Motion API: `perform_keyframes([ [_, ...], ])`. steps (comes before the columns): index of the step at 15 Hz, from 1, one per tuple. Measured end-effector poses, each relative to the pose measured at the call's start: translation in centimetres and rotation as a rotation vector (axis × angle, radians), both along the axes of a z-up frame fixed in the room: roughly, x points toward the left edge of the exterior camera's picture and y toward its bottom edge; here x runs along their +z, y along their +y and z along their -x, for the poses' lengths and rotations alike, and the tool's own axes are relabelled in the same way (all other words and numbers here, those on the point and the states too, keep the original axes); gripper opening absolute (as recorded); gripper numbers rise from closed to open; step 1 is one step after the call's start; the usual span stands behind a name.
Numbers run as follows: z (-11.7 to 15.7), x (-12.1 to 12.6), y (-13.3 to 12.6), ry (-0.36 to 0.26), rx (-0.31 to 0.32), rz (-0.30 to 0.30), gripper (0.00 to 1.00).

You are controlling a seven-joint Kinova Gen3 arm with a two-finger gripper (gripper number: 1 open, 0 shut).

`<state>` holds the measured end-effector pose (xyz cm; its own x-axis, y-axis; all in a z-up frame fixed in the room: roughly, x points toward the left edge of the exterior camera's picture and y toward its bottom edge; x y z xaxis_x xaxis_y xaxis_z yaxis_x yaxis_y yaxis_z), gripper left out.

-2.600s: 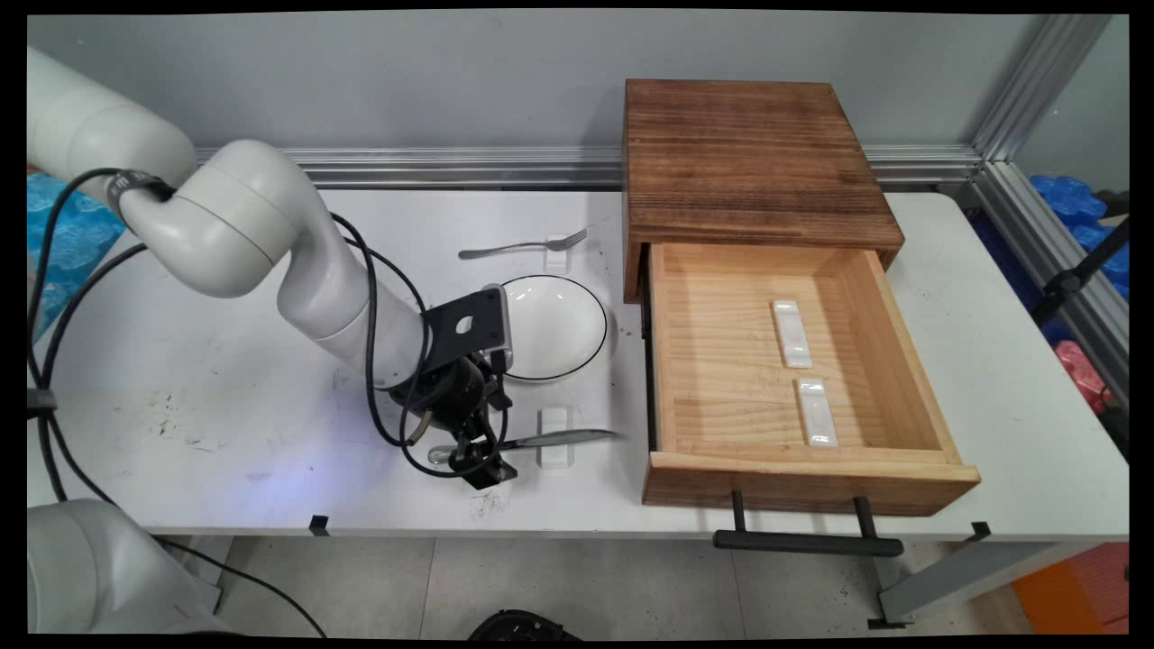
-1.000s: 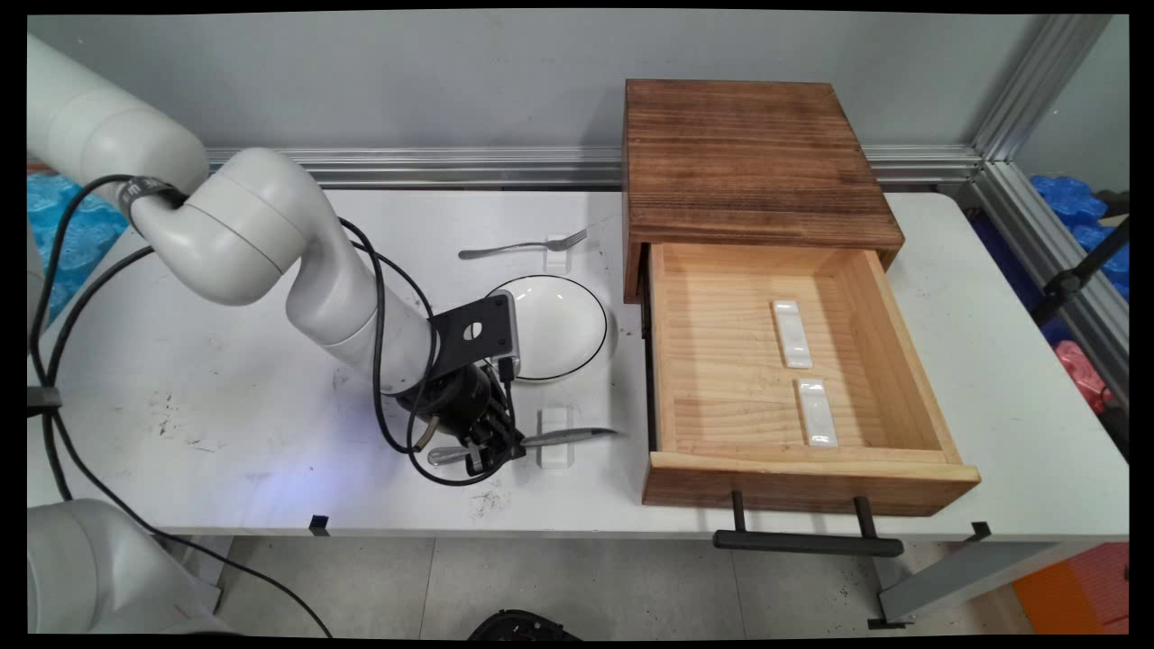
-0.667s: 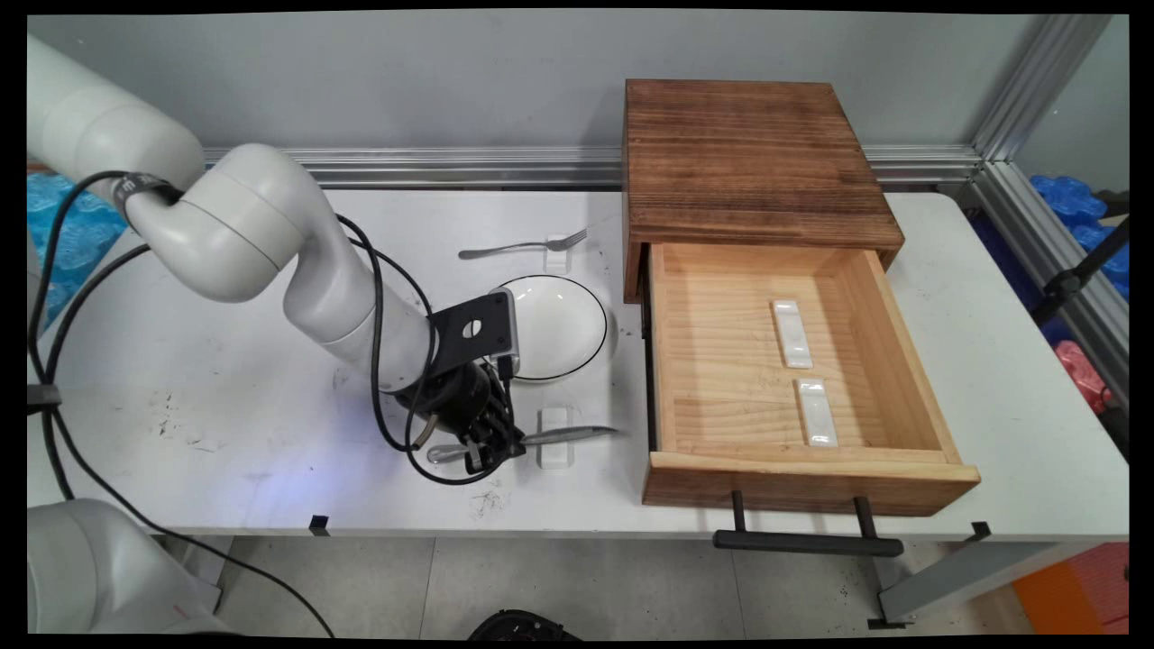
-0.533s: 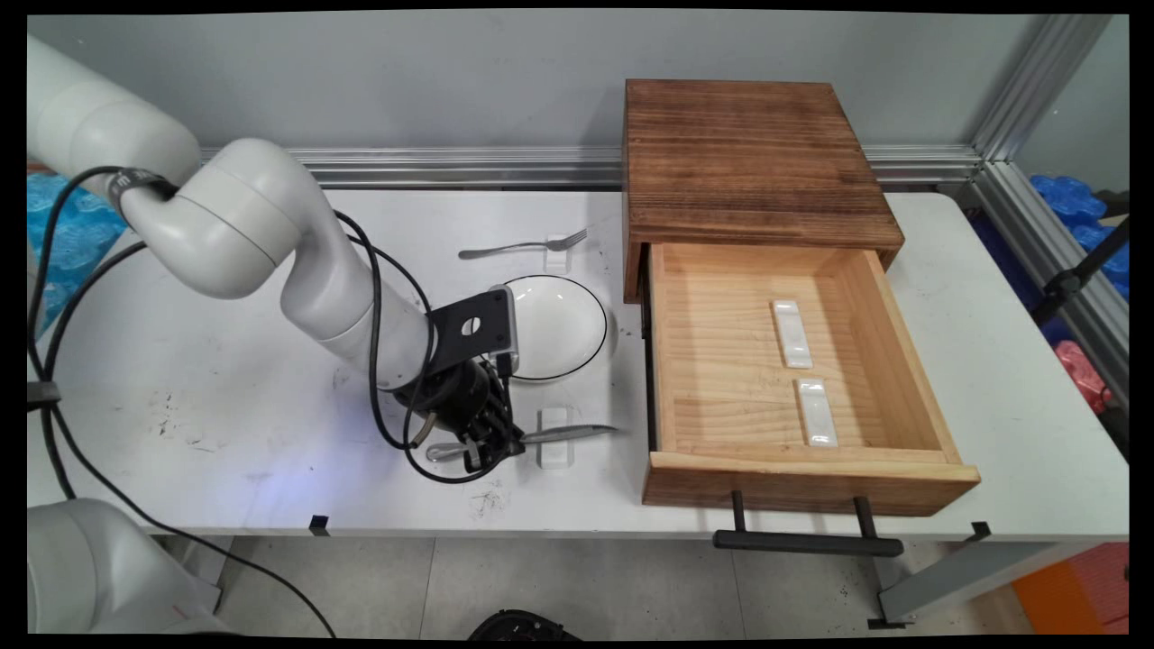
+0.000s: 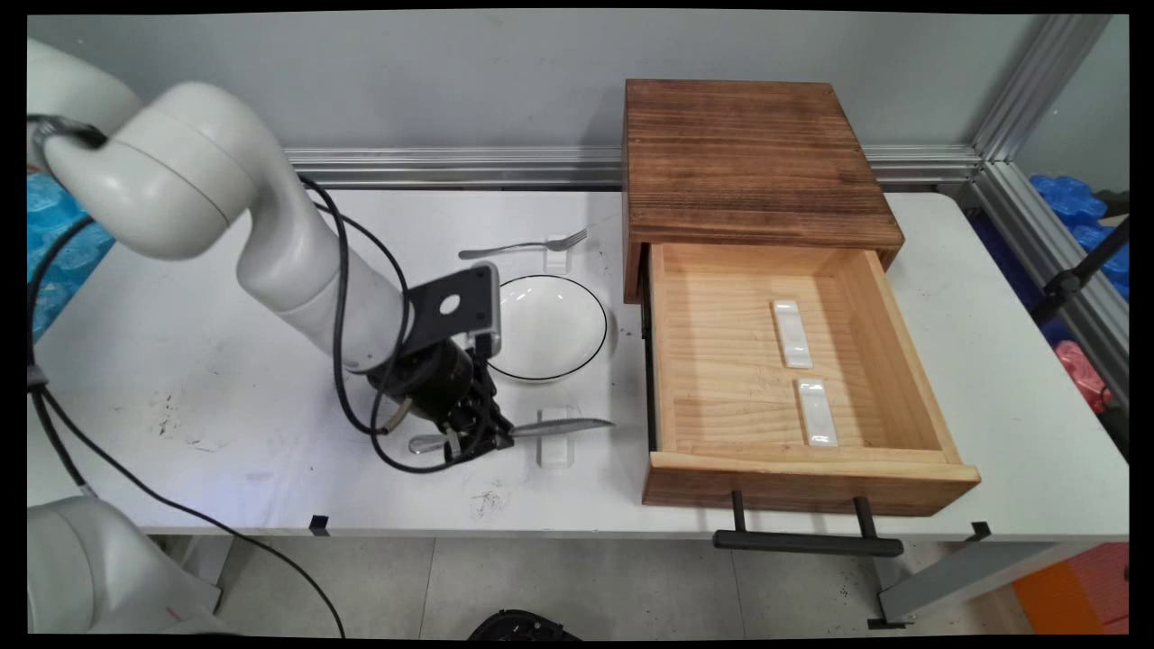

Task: Place the picked object into the drawer

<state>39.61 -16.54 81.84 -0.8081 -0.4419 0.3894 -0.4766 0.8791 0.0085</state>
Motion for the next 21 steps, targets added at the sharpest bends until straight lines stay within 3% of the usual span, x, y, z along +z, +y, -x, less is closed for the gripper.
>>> perform_keyframes([
  [12,0.0,6.7,-1.6,0.016,-0.030,0.035,0.00],
  [21,3.7,11.3,-5.2,0.067,-0.063,0.095,0.00],
])
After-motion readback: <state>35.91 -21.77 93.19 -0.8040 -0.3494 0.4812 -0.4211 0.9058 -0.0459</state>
